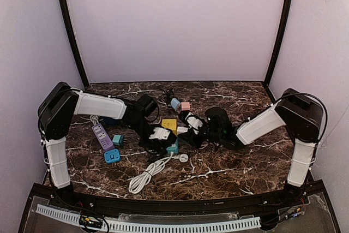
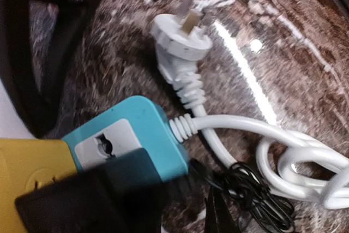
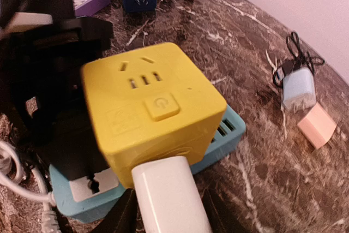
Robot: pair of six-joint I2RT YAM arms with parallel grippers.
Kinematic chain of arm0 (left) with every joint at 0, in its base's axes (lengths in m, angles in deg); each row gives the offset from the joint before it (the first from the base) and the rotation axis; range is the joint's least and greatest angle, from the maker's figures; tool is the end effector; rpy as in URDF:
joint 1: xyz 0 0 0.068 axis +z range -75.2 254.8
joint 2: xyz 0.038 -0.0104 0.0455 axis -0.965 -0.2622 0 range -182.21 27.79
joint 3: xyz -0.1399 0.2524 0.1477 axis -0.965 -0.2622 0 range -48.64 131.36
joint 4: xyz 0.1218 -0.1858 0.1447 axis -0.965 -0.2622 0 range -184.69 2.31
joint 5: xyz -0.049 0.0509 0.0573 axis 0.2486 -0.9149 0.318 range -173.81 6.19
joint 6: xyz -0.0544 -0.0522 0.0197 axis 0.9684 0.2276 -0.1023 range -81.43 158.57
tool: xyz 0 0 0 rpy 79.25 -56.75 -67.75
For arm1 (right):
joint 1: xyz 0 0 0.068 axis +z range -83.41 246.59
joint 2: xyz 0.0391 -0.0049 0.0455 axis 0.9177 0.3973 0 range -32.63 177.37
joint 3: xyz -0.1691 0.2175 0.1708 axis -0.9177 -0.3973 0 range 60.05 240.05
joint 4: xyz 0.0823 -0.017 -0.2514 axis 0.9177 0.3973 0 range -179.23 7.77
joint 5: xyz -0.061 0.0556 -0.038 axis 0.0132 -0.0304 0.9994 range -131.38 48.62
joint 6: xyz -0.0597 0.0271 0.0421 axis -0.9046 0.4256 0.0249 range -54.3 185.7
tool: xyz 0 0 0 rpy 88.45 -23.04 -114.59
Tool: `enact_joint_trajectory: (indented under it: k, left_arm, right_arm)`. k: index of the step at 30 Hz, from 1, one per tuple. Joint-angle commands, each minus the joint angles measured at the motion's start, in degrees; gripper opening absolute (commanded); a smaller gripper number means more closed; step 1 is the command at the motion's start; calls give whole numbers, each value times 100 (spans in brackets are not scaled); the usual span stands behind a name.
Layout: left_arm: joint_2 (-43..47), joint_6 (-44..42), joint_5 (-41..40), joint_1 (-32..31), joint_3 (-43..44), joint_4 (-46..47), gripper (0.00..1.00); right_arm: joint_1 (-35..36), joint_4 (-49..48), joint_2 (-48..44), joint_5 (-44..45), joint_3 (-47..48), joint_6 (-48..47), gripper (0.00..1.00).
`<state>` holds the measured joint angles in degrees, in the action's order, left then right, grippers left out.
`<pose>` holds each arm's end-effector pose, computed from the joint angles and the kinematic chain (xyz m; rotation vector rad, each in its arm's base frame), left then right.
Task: Insert the plug
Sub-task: Insert the plug into the socket.
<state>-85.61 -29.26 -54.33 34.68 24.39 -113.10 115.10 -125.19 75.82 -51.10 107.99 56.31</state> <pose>0.3066 -0.3012 0.1684 2.1604 1.3919 -0.5235 0.2711 0.3236 0.1689 -1.0858 1.7325 0.6029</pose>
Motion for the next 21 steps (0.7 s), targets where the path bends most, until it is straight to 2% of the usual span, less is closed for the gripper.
enact_joint_trajectory:
  k: [1,2,5,12,16,21]
  left_arm:
    - [592,-353,812,-356,-44,212,18]
    - [618,-377,776,-336,-57,152,18]
    - [734,-446,755,-311,-137,17,20]
    - [951,-492,572,-242,-333,-140,23]
    - [1082,-536,537,-149,-365,-358,25]
    - [1302,-518,648,-9,-424,-532,28]
  right_arm:
    - [156,460,76,-257,-247,9,51]
    - [130,507,46,-269,-255,7,55]
    - [86,563,-51,-294,-287,2,60]
    - [48,585,-368,-440,-515,-74,67]
    - [-38,635,-756,-520,-726,-351,69]
    - [-275,921,-1033,-1088,-677,-650,68]
